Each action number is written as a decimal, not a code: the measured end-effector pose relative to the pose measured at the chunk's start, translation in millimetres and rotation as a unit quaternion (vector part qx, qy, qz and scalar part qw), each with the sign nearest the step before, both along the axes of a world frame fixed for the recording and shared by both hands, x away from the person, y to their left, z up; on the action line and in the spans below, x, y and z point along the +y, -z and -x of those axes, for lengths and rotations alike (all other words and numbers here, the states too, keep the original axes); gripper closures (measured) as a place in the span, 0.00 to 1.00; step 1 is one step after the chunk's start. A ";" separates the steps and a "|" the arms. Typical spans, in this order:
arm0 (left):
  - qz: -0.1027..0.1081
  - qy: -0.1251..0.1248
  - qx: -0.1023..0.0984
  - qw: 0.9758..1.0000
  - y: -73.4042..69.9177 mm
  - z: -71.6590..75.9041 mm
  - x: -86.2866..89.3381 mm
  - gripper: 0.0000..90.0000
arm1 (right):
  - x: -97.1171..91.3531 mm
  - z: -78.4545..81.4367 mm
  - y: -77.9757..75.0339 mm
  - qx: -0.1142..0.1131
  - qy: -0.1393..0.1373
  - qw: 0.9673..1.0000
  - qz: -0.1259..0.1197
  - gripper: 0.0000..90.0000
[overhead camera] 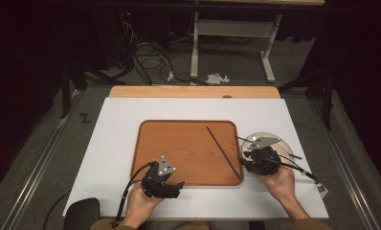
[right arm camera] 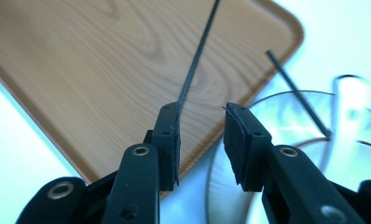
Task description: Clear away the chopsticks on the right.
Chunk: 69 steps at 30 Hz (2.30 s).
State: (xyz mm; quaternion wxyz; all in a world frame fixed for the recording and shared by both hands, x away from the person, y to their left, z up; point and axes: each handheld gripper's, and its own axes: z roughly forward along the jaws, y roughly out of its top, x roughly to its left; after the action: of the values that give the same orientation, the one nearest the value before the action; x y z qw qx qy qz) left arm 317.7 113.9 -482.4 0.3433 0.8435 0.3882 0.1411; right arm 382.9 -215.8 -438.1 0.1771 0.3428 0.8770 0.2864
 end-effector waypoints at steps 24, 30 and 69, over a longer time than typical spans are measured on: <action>0.003 -0.009 -0.001 1.000 -0.2 1.6 3.5 0.31 | -79.5 -12.8 -38.0 -0.031 0.074 0.996 -0.049 0.78; 0.002 -0.011 -0.001 1.000 0.0 2.5 4.6 0.31 | -104.5 -19.3 -38.4 -0.025 0.094 0.993 -0.071 0.78; -0.002 -0.013 0.001 1.000 1.2 3.1 4.2 0.31 | -144.8 -45.6 12.4 0.058 0.147 0.987 0.019 0.79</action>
State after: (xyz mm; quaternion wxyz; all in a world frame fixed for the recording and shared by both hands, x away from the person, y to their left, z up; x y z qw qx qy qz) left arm 314.5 118.2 -483.6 0.3397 0.8392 0.3989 0.1455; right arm 428.5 -360.6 -450.4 0.1721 0.4809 0.8310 0.2204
